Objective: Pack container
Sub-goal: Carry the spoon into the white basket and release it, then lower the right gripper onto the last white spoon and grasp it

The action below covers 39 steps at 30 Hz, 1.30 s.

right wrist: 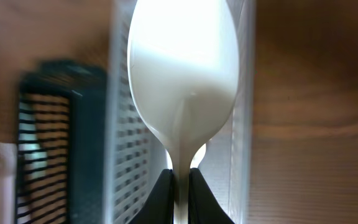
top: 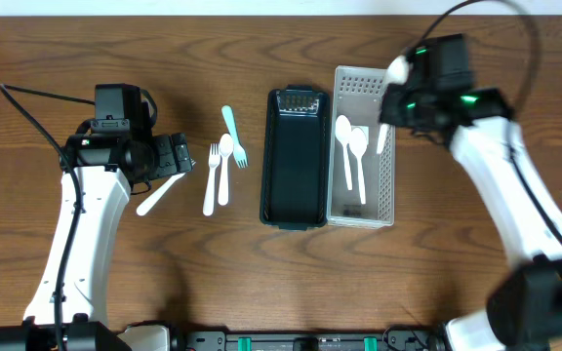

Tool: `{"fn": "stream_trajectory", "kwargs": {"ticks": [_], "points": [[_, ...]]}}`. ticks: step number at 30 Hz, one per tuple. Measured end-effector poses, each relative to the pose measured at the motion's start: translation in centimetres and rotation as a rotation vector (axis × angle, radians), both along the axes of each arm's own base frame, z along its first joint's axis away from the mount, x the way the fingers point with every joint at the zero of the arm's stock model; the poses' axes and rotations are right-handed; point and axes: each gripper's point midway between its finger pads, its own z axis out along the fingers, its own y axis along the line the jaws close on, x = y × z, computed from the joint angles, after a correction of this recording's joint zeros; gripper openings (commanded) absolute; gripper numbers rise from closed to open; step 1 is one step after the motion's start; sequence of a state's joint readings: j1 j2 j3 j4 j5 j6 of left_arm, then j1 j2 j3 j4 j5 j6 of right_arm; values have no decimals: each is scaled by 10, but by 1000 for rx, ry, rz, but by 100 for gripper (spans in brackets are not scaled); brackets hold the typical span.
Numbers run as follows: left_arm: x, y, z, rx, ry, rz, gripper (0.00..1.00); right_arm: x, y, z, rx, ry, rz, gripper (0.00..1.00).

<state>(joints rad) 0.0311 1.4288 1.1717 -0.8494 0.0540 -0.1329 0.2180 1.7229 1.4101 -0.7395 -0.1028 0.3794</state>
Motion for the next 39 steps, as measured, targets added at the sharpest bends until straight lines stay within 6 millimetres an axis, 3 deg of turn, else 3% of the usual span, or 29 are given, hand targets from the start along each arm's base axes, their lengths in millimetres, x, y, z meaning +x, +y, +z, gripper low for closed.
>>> {"fn": "stream_trajectory", "kwargs": {"ticks": [3,5,8,12,14,16,19,22,26,31,39], "points": [[0,0,0,0,0,0,98,-2,12,-52,-34,108,21,9],[0,0,0,0,0,0,98,-5,17,-71,-33,141,36,25],[0,0,0,0,0,0,98,-2,24,-67,-17,124,68,43],[0,0,0,0,0,0,98,11,14,-29,-6,23,57,54],[0,0,0,0,0,0,98,17,-8,-2,-14,-41,13,55],[0,0,0,0,0,0,98,21,-46,24,-34,-93,-71,55],[0,0,0,0,0,0,98,13,-126,45,-97,-102,-259,55],[0,0,0,0,0,0,98,-6,-193,31,-155,-22,-421,56],[0,0,0,0,0,0,98,-31,-252,-12,-181,121,-560,55],[0,0,0,0,0,0,98,-56,-280,-70,-176,297,-627,54],[0,0,0,0,0,0,98,-59,-295,-107,-176,360,-623,53]]}}
